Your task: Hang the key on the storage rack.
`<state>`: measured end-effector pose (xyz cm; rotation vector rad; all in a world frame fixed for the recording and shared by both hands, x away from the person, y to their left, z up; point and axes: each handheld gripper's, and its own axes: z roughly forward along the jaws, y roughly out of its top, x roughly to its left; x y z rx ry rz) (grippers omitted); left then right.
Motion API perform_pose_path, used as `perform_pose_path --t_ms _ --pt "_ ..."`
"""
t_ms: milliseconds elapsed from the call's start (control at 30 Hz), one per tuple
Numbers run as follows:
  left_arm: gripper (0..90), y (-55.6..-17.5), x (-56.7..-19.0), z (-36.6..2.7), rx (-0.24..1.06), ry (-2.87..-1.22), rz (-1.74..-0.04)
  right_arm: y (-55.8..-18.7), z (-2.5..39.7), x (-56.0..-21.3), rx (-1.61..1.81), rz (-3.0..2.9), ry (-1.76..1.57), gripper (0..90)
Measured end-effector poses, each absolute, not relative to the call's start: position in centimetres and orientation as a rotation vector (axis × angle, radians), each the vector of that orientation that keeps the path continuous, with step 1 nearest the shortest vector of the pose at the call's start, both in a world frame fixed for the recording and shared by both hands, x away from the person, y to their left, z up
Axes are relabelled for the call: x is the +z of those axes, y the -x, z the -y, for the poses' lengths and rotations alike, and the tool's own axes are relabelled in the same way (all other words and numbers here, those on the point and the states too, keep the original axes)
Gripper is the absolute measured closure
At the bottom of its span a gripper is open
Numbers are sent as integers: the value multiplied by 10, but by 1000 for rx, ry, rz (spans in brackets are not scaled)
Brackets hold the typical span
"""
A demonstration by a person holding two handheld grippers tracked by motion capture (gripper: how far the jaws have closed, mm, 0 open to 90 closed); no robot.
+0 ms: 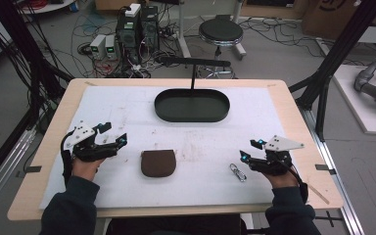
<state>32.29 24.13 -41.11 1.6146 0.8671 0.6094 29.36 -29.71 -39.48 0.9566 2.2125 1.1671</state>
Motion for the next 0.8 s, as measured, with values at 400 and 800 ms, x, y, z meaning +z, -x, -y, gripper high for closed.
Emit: perform_pose_path --t_ms 400,800 --pt "225 -325 -413 -241 601 -1624 -876 -291 281 -414 1080 -2401 -906 447" --pt "230 -324 -414 -243 598 -1625 -887 -296 262 -433 847 -2541 -876 550"
